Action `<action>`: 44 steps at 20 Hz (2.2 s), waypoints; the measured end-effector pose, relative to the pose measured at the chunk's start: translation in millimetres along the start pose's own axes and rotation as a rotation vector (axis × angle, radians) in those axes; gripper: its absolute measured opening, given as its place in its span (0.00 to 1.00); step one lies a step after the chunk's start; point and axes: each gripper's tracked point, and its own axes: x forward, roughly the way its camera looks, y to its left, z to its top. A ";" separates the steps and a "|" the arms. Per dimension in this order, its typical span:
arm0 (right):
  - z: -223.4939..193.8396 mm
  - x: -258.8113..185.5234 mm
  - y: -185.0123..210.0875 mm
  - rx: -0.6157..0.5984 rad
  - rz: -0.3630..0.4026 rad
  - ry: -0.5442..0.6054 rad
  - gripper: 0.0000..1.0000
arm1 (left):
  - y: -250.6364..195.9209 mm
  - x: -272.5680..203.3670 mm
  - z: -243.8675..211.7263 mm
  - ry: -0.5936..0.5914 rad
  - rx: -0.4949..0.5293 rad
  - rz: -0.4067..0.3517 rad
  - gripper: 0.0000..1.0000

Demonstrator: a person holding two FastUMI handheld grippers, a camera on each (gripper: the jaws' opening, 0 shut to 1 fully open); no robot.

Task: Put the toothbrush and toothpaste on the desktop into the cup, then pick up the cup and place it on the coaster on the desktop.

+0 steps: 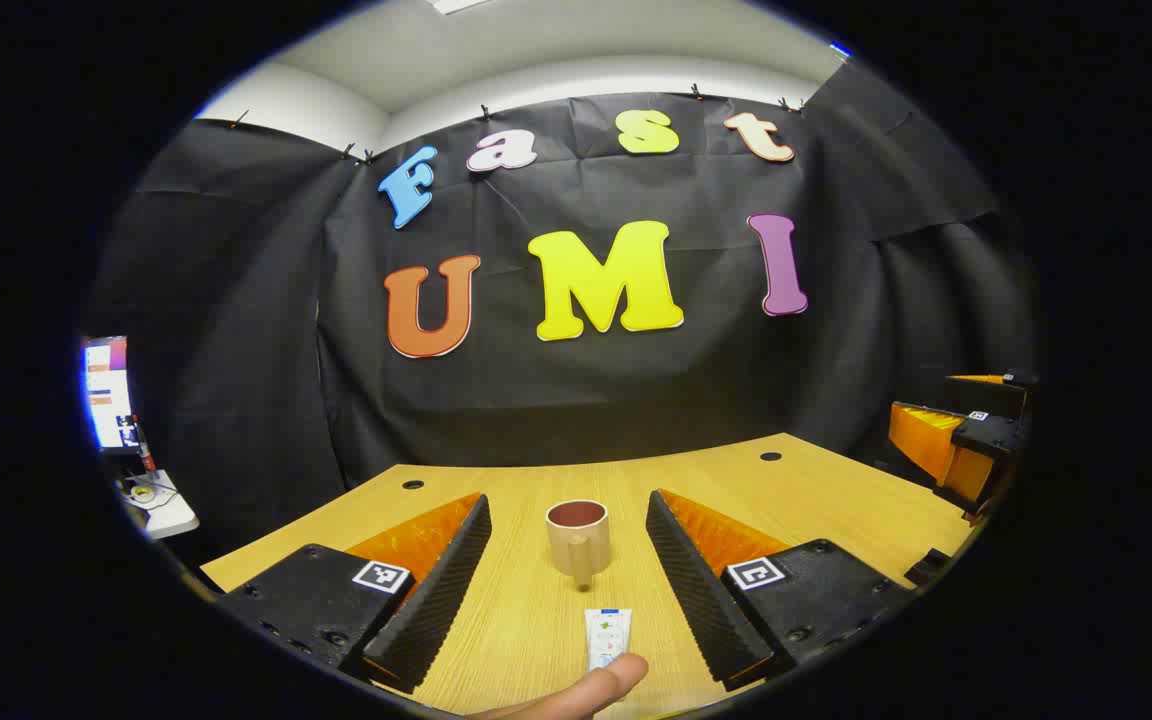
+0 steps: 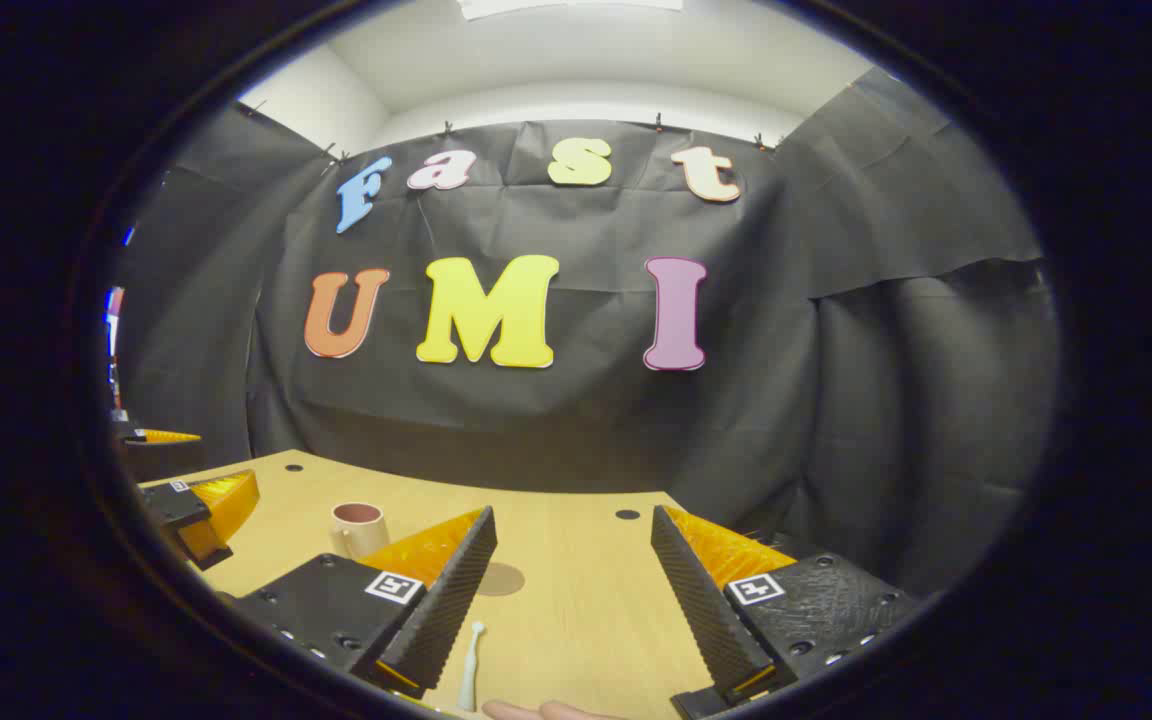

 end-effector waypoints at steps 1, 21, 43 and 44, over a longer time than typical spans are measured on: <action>-0.6 0.0 2.1 0.001 0.006 0.003 0.94 | 2.8 -0.4 2.6 -0.005 0.003 0.009 0.93; -24.0 12.8 21.6 -0.070 0.037 0.033 0.95 | 17.2 13.3 -26.2 0.101 -0.063 0.040 0.99; -40.8 20.8 22.7 -0.064 0.031 0.086 0.95 | -28.1 -21.3 -211.4 0.677 -0.097 -0.084 1.00; -39.8 20.6 23.2 -0.063 0.029 0.083 0.96 | -25.5 -19.4 -212.8 0.685 -0.101 -0.073 0.98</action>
